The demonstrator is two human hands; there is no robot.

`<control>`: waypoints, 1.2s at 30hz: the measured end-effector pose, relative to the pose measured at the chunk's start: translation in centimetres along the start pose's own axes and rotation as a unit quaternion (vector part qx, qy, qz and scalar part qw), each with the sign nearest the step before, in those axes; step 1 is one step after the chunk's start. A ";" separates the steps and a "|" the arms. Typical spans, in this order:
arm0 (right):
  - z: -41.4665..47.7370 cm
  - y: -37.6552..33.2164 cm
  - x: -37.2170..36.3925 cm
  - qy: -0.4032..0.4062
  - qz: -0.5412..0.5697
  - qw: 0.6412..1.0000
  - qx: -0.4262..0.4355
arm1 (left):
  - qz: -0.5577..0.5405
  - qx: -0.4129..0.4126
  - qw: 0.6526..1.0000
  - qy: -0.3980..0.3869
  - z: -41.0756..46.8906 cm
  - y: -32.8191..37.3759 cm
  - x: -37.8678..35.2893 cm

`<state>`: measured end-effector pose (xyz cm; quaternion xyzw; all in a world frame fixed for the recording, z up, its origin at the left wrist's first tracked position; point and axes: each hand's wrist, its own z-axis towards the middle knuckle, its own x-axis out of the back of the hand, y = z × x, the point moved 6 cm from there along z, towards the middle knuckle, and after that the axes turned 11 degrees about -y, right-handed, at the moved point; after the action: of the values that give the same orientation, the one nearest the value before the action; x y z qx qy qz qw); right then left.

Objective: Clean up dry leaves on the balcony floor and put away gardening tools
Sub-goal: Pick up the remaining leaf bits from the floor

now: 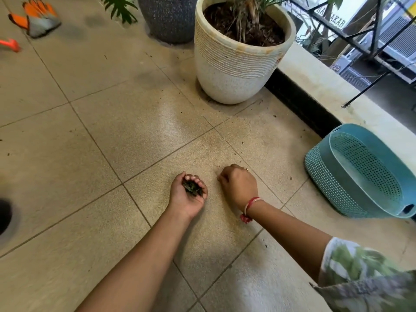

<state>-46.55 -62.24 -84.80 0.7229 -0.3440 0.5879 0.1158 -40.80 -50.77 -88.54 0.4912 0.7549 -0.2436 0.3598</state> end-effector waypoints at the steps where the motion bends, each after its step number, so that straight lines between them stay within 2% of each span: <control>1: 0.0 -0.3 0.0 0.001 -0.013 1.000 0.007 | -0.001 -0.004 1.000 0.003 0.0 0.0 0.2; 3: 0.2 -0.3 -0.2 -0.019 0.001 1.000 0.001 | 0.005 -0.011 1.000 0.009 -0.1 0.0 0.5; 5: 0.0 -0.5 -0.2 -0.051 0.110 0.993 0.001 | 0.018 -0.016 0.999 0.021 -0.3 -0.1 0.7; 7: -1.2 -2.2 0.8 -0.048 0.218 0.973 0.050 | 0.034 -0.022 0.998 0.039 -0.5 0.0 0.8; 8: -2.2 -3.5 1.2 -0.057 0.237 0.967 0.079 | 0.039 -0.025 0.998 0.044 -0.5 0.0 0.9; 10: -4.2 -5.6 0.8 -0.100 0.206 0.967 0.111 | 0.030 -0.024 0.998 0.044 -0.7 -0.3 0.9; 12: -5.1 -6.2 -0.2 -0.129 0.155 0.975 0.096 | 0.032 -0.030 0.998 0.045 -0.9 -0.6 0.7; 16: -4.5 -4.8 -0.6 -0.127 0.148 0.980 0.028 | 0.080 -0.054 0.992 0.078 -1.1 -1.0 1.1; 19: -4.5 -4.5 -0.7 -0.119 0.187 0.975 0.016 | 0.068 -0.065 0.994 0.062 -0.7 -0.6 1.2; 21: -4.4 -4.1 -1.0 -0.162 0.281 0.945 0.034 | 0.049 -0.068 0.995 0.054 -0.6 -0.4 1.1; 24: -4.0 -2.4 -1.4 -0.298 0.446 0.844 0.015 | 0.037 -0.060 0.996 0.055 -0.3 0.0 1.2; 25: -3.7 -1.6 -1.2 -0.309 0.489 0.816 -0.006 | 0.039 -0.053 0.996 0.057 -0.1 0.2 1.3; 27: -2.7 0.9 -0.3 -0.242 0.553 0.794 -0.070 | 0.060 -0.042 0.995 0.069 0.2 0.4 1.3; 29: -1.7 3.7 0.3 -0.141 0.557 0.809 -0.127 | 0.078 -0.036 0.993 0.081 0.4 0.4 1.3; 32: -0.3 6.0 1.1 -0.040 0.428 0.896 -0.116 | 0.076 -0.031 0.992 0.097 0.4 0.4 1.4; 36: 2.3 6.9 2.0 -0.005 0.213 0.973 -0.086 | 0.064 -0.037 0.992 0.102 0.3 0.9 1.7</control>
<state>-48.94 -69.36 -85.19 0.6234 -0.5399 0.5635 0.0479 -40.30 -49.71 -90.09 0.5469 0.7631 -0.1408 0.3141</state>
